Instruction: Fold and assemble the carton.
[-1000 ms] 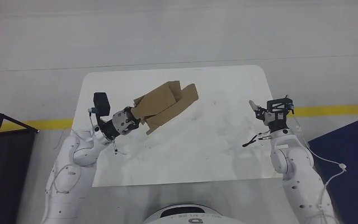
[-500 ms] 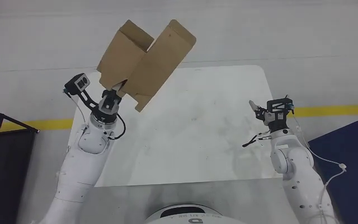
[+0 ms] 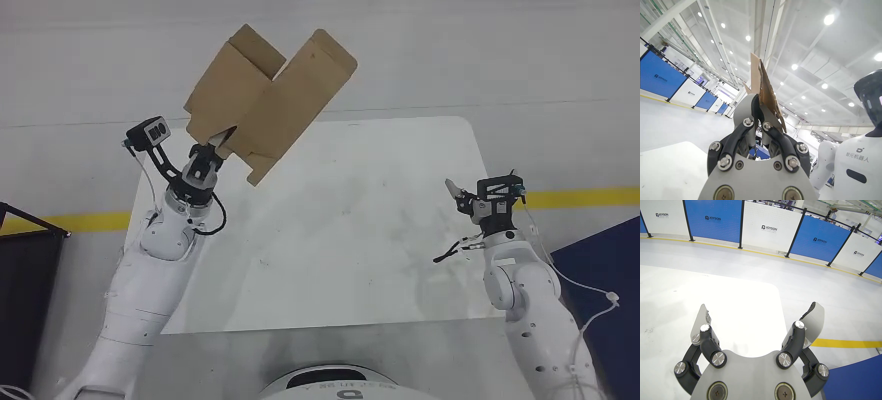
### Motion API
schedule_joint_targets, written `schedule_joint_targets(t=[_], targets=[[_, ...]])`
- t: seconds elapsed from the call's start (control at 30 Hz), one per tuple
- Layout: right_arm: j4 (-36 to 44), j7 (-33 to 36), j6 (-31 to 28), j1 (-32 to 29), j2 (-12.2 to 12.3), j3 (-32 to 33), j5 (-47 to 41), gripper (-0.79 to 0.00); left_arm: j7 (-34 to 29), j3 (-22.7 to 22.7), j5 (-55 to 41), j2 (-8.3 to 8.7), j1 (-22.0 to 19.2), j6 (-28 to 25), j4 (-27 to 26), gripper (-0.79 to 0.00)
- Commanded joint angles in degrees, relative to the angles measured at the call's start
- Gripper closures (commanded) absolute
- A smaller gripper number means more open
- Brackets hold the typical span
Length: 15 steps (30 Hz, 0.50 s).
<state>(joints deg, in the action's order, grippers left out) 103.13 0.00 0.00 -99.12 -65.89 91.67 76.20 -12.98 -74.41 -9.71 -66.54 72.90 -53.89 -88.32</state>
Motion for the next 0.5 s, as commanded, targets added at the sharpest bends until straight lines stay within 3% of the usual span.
schedule_joint_targets(t=[0.0, 0.2, 0.23, 0.33, 0.47], targets=[[0.0, 0.0, 0.0, 0.0, 0.0, 0.0, 0.0, -0.785, 0.0, 0.0, 0.0, 0.00, 0.0, 0.0, 0.0, 0.000], [0.0, 0.0, 0.0, 0.0, 0.0, 0.0, 0.0, -0.785, 0.0, 0.0, 0.0, 0.00, 0.0, 0.0, 0.0, 0.000], [0.0, 0.0, 0.0, 0.0, 0.0, 0.0, 0.0, -0.785, 1.2, 0.7, -2.8, -0.18, 0.6, 2.0, -0.5, 0.000], [0.0, 0.0, 0.0, 0.0, 0.0, 0.0, 0.0, -0.785, 1.7, 4.0, -22.0, -0.75, 2.0, 10.0, -4.7, 0.000], [0.0, 0.0, 0.0, 0.0, 0.0, 0.0, 0.0, -0.785, -2.4, 5.1, -50.0, -1.09, 3.8, 25.7, -9.7, 0.000]])
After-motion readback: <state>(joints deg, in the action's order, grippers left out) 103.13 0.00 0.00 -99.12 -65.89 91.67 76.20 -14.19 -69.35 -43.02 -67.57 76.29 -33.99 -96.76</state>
